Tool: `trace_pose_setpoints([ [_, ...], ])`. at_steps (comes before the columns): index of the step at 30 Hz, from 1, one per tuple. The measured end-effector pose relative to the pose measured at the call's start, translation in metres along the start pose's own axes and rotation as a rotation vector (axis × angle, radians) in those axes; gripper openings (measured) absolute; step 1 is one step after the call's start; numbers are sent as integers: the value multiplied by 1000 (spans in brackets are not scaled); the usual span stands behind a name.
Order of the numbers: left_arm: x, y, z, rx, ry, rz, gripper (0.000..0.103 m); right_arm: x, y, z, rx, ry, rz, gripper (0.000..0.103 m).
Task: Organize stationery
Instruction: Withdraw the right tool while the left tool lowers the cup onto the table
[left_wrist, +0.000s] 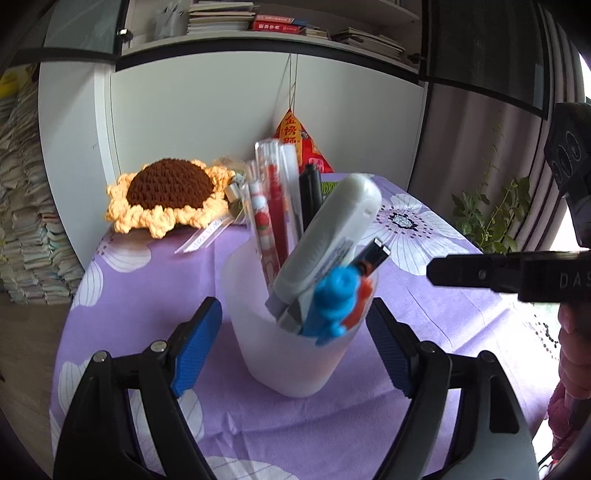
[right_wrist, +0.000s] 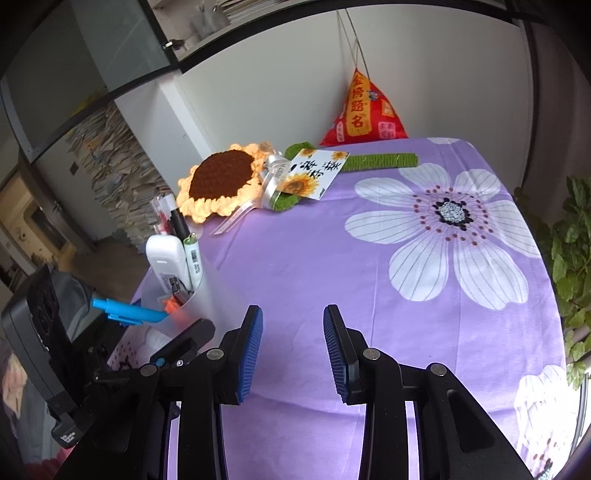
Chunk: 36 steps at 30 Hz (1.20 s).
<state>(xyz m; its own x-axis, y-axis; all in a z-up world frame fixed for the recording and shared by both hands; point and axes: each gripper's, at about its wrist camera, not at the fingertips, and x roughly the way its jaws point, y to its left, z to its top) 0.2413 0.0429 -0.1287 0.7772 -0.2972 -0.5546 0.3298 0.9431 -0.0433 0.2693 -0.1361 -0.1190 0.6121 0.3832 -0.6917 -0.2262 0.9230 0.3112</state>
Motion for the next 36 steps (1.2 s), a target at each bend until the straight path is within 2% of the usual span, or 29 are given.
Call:
trace_pose_setpoints([
  [1,1,-1,2,9,-7,5,79,1,0,-1,1,5,6,35],
  [2,1,-1,4,13,-8,5,74,1,-1,-1,2,7,7,35],
  [15,2,-21,6,-27,2,128,72,-4,-24,-7,61,5,9,35],
  [20,7,-28,16,-58,15,104,72,-7,-34,-4,63,-24,-29,35],
  [25,15,-43,33,-30,-4,110,72,-8,-56,3,104,-53,-63,35],
  [29,30,-54,52,-28,-5,79,72,-8,-75,5,161,-73,-56,35],
  [32,46,-62,63,-9,-8,89,73,-9,-81,4,171,-90,-53,35],
  [36,68,-69,71,-7,12,92,73,-12,-86,3,162,-145,-91,35],
])
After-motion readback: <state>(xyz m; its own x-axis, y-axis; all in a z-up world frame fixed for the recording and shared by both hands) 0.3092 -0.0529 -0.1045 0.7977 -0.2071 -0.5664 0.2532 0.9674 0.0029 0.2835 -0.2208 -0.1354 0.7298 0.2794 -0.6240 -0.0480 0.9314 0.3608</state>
